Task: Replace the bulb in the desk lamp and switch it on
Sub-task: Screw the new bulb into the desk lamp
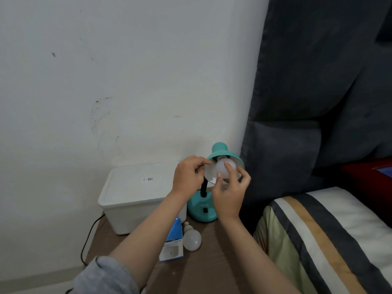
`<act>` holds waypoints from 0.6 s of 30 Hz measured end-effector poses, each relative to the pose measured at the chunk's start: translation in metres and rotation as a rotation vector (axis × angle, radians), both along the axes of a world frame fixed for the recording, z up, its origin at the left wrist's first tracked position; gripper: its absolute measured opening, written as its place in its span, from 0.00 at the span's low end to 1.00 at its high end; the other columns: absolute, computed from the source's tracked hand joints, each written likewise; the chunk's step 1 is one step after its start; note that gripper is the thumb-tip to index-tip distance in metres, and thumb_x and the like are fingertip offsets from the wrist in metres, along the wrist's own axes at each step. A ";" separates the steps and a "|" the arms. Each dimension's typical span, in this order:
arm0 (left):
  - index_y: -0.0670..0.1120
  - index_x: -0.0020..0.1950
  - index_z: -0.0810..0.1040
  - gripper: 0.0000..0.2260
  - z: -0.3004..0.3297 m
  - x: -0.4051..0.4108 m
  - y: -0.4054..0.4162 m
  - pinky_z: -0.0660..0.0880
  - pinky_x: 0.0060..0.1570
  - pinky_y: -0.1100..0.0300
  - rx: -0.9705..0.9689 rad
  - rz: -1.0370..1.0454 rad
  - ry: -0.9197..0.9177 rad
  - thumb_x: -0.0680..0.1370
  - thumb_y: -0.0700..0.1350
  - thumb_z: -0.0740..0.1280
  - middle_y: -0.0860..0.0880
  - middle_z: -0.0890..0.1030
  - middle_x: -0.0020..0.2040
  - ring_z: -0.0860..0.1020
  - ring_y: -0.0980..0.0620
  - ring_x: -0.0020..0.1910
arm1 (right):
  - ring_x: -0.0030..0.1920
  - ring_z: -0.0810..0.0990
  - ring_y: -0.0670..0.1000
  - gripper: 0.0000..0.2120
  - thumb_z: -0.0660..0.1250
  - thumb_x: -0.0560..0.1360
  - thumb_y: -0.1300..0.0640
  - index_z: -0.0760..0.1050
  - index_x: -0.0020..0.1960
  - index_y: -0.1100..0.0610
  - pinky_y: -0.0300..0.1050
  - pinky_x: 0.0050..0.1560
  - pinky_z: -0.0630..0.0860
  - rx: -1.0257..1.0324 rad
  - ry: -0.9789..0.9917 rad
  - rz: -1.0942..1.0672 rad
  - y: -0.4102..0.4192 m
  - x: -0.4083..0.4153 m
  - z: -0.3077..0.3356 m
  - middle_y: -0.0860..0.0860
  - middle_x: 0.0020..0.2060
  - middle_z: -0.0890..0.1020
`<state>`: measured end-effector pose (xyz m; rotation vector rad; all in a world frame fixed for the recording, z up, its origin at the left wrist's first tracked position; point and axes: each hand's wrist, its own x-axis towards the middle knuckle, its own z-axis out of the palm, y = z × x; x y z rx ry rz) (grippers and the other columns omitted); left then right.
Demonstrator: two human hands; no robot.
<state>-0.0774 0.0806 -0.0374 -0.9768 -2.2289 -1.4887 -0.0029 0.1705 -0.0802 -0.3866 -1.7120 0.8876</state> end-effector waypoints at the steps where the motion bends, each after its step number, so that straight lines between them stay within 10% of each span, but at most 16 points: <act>1: 0.49 0.47 0.83 0.13 0.000 0.000 0.000 0.80 0.44 0.50 0.002 0.001 -0.003 0.73 0.32 0.66 0.46 0.82 0.43 0.81 0.49 0.39 | 0.53 0.69 0.42 0.20 0.70 0.71 0.65 0.74 0.62 0.58 0.21 0.51 0.68 0.000 0.002 0.006 0.000 0.000 -0.001 0.61 0.59 0.68; 18: 0.48 0.47 0.83 0.13 -0.002 0.001 0.000 0.80 0.44 0.50 0.014 0.007 0.002 0.72 0.32 0.66 0.45 0.82 0.42 0.81 0.49 0.39 | 0.46 0.78 0.46 0.24 0.72 0.70 0.64 0.72 0.64 0.56 0.27 0.44 0.76 -0.060 0.019 0.071 0.000 0.001 -0.004 0.58 0.55 0.69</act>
